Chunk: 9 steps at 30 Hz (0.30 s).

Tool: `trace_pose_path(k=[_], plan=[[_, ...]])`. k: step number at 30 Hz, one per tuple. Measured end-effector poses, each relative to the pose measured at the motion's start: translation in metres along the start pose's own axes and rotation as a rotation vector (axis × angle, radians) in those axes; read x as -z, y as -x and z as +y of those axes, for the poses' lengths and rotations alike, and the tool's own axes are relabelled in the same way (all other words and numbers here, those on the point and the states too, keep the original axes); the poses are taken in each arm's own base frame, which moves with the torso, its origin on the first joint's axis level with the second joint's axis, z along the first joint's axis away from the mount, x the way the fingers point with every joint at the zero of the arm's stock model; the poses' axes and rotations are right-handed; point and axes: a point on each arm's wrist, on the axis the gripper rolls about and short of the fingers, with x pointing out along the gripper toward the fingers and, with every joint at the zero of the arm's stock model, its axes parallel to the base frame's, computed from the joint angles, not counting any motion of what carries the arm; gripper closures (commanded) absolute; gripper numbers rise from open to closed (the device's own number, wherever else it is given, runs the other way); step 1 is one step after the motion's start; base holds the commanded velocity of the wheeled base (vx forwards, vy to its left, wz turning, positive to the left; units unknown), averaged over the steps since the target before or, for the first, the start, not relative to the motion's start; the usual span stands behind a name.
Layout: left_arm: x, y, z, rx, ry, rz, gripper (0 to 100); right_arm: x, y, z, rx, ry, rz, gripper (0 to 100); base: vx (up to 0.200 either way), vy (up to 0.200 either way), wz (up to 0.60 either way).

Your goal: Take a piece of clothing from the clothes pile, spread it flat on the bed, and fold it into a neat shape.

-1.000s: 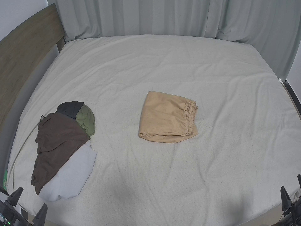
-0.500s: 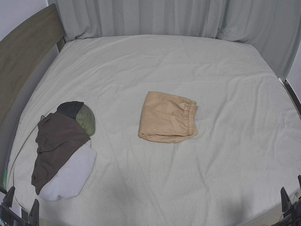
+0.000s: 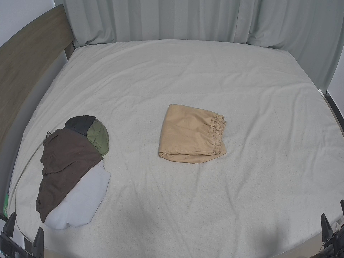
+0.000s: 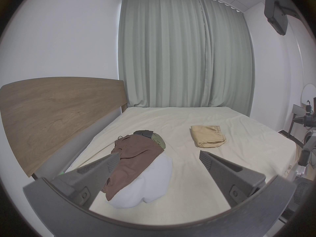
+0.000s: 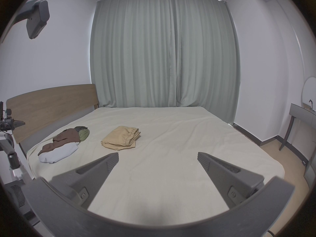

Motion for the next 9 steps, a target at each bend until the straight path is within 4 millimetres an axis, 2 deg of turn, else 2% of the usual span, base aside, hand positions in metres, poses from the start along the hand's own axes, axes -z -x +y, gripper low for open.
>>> trace_pose_path(k=[9], plan=[[0.0, 0.0, 0.0, 0.0, 0.001, 0.0, 0, 0.0, 0.0, 0.0, 0.0, 0.0, 0.0, 0, 0.0, 0.0, 0.0]])
